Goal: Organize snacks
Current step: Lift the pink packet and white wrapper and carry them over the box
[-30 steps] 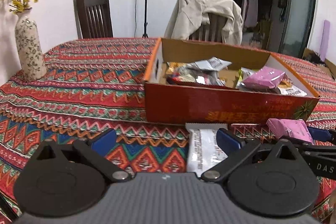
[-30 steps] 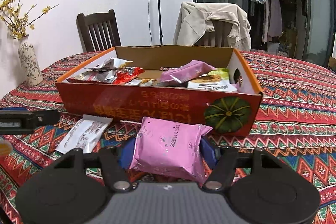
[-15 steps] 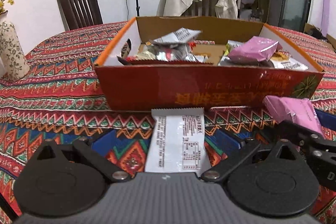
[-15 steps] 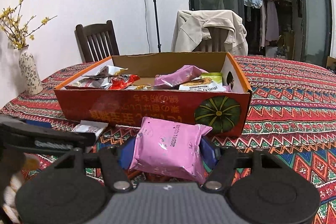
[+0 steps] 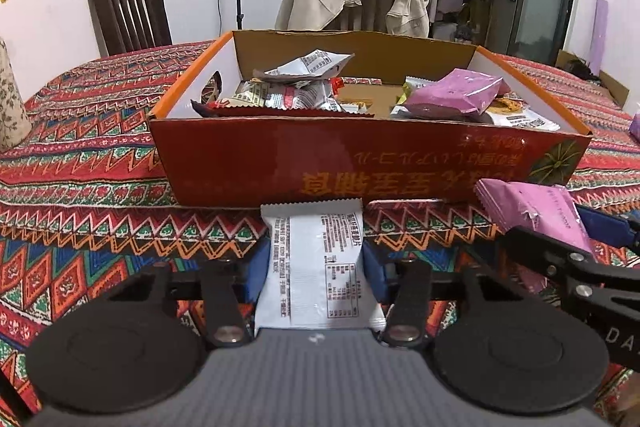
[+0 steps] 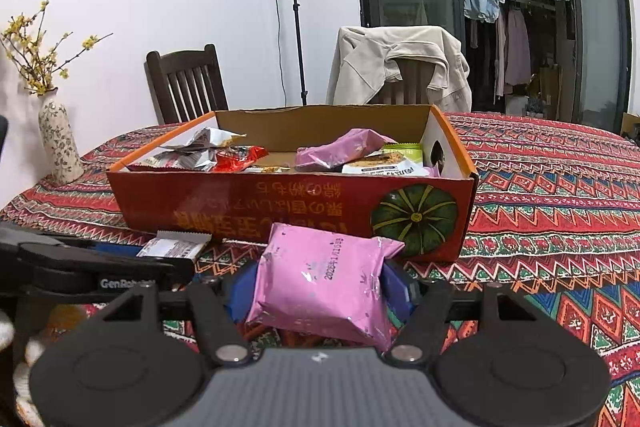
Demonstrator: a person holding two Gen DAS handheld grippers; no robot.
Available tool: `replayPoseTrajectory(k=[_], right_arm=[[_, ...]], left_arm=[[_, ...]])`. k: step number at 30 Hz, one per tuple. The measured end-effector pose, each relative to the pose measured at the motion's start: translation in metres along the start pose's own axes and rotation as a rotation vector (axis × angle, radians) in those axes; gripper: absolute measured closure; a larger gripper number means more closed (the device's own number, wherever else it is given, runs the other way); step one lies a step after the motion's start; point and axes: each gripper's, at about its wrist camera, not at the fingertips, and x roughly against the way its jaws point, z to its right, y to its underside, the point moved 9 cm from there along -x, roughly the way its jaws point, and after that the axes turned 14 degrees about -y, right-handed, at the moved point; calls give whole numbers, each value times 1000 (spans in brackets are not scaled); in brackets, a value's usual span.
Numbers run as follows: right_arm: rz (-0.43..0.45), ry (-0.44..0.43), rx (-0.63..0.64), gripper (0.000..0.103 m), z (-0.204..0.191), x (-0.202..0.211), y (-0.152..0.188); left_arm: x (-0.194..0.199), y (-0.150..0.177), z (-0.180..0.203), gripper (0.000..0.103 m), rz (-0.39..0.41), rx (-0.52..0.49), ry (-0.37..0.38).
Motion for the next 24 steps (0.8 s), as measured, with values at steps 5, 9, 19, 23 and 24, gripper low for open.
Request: replayPoseTrajectory(k=[5,9,19,23,24], right_arm=[[8,-5,-1,38,-1,1,-1],[17,-16,0,38,-2,3,-1],[66,-32,25,38,-11,16,-10],[103,-33,36,37,-14,27,-21],[112,-32,40,37,-15,30,-25]], left_arm=[[5,0,-3,55,3,11,4],[15,-1,-6,56,31,15,16],[59,-14,-19,57,137,44,67],[80,-32,-22,57,201,57,83],[85,-38,-21,57,217,55,86]])
